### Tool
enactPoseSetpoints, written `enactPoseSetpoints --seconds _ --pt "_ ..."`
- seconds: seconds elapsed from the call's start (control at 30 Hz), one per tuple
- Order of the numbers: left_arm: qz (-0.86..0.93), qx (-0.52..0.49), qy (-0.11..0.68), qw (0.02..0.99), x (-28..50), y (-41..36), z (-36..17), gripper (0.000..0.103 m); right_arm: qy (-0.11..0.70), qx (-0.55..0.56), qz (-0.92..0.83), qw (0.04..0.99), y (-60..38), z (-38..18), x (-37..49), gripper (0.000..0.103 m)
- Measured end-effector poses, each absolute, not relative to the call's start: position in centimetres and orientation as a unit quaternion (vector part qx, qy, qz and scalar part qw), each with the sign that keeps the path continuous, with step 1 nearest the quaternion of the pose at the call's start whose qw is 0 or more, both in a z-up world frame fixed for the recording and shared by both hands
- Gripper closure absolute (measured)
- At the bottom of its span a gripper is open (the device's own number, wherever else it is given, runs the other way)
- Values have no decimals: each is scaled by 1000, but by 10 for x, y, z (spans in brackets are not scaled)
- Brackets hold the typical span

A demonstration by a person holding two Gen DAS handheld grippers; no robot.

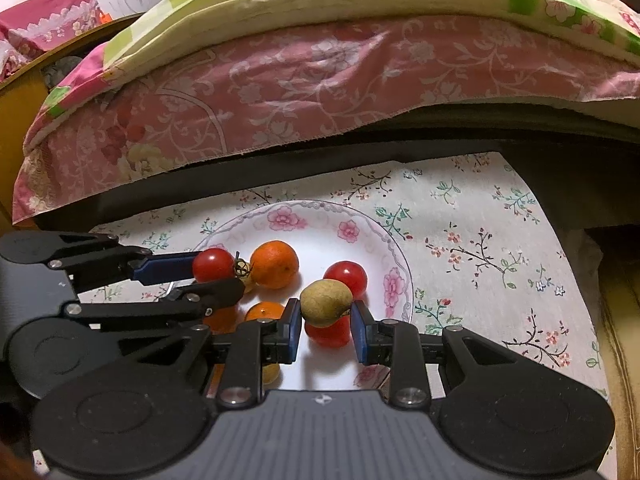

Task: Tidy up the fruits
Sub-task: 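Lower both held fruits into the plate and open both tools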

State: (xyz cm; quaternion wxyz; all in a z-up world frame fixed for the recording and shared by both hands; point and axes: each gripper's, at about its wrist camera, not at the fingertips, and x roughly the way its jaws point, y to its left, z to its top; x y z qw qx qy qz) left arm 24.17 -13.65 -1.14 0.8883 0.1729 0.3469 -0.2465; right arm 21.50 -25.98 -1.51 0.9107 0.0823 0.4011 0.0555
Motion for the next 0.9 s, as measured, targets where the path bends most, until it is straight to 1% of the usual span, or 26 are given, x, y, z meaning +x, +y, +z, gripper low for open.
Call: enactPoseSetpoints --seconds 0.27,0.43,0.57,0.63,0.77,0.9 --pt "-243 170 356 886 246 -135 -17 69 400 71 58 912 -257 -15 220 74" --pt "-238 171 354 888 245 -134 -17 61 400 71 58 912 -257 -15 220 74" --pt "-235 172 352 889 243 -132 -16 57 400 70 59 912 -257 -14 219 74" --pt "-233 171 351 891 243 -130 -14 53 400 69 59 912 -256 -14 218 74" --pt "-230 169 346 894 242 -129 -11 50 396 70 57 914 -257 -12 217 73" --pt "-227 167 343 896 240 -127 -9 44 394 72 57 915 -259 -9 216 71"
